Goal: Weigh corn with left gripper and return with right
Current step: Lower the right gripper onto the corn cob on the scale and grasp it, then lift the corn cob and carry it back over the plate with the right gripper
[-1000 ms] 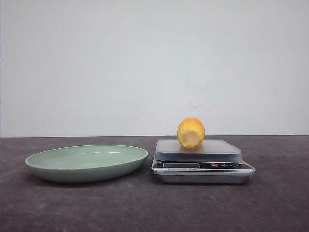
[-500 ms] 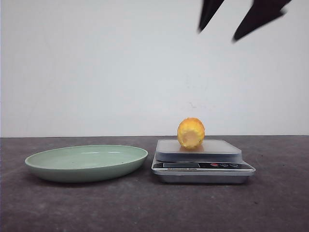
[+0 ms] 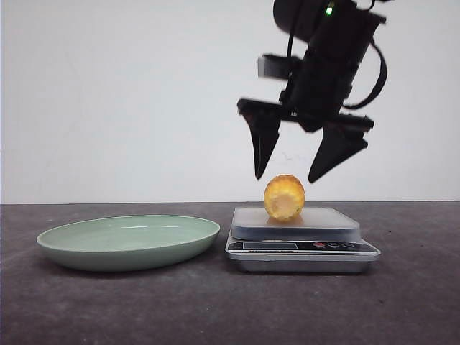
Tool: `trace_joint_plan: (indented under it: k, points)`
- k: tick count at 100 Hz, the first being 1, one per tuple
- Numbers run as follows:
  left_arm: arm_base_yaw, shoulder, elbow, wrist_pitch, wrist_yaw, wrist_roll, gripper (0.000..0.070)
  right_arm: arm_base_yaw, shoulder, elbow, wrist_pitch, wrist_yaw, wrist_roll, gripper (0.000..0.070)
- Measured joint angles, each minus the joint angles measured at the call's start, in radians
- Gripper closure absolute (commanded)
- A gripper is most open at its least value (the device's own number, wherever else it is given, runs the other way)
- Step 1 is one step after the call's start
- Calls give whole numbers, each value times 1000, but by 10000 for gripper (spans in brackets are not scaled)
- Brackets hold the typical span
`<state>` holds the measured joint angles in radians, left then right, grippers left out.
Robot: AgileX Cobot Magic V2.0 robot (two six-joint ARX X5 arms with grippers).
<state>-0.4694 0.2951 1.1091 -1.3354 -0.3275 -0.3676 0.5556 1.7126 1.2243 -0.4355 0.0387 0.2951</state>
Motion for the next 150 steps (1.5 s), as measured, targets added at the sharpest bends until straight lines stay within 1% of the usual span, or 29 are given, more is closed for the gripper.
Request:
trace_joint_plan:
  k: [8,12,15,20,31,34,35,49,67,79,91,107,118,126,139,150]
  points:
    - [0,0,-2,0,-2,2,197,1,13,0,6,0,10,161]
    - [0,0,-2,0,-4,3,197,2,17,0,11,0,15,188]
    - [0,0,-2,0,-9,3,197,2,18,0,13,0,19,226]
    - [0,0,-2,0,-14,6,197,5,20,0,15,0,26,335]
    - [0,0,-2,0,-14,9,197,10,21,0,14,0,32,633]
    - [0,0,-2,0,-14,9,197,13,21,0,15,3,34,693]
    - [0,0,-2,0,-14,9,197,13,21,0,15,5,35,700]
    - [0,0,-2,0,-15,10,197,26,21,0,19,20,58,700]
    - [0,0,-2,0,-14,10,197,49,21,0,19,74,76,700]
    - [0,-1,-2,-1,-14,12,197,68,-11,0,2,77,76,700]
    - [0,-1,-2,-1,-14,13,197,111,-116,10,9,64,76,700]
    - [0,-1,-2,-1,-14,13,197,220,-190,81,65,62,76,700]
    - [0,-1,-2,-1,-15,13,197,292,-170,94,108,69,77,700]
    - [0,-1,-2,-1,-15,13,197,334,-130,94,164,87,90,700]
    - [0,-1,-2,-10,-15,13,197,362,-69,94,253,85,132,700]
    - [0,-1,-2,-16,-15,13,197,357,-9,94,279,89,160,700]
